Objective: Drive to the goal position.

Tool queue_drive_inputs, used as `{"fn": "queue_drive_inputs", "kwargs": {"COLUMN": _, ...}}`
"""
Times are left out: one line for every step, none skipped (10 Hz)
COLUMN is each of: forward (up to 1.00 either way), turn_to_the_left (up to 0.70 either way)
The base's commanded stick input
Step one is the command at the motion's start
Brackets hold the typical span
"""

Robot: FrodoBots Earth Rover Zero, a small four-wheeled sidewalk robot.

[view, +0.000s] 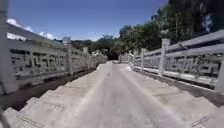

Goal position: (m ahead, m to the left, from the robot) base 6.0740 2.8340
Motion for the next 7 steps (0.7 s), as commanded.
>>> {"fn": "queue_drive_inputs", "kwargs": {"forward": 0.45, "turn_to_the_left": 0.00}}
{"fn": "queue_drive_inputs", "kwargs": {"forward": 0.45, "turn_to_the_left": 0.00}}
{"fn": "queue_drive_inputs", "kwargs": {"forward": 0.45, "turn_to_the_left": 0.00}}
{"fn": "queue_drive_inputs", "kwargs": {"forward": 0.45, "turn_to_the_left": 0.00}}
{"fn": "queue_drive_inputs", "kwargs": {"forward": 0.45, "turn_to_the_left": 0.00}}
{"fn": "queue_drive_inputs", "kwargs": {"forward": 0.45, "turn_to_the_left": 0.00}}
{"fn": "queue_drive_inputs", "kwargs": {"forward": 0.45, "turn_to_the_left": 0.00}}
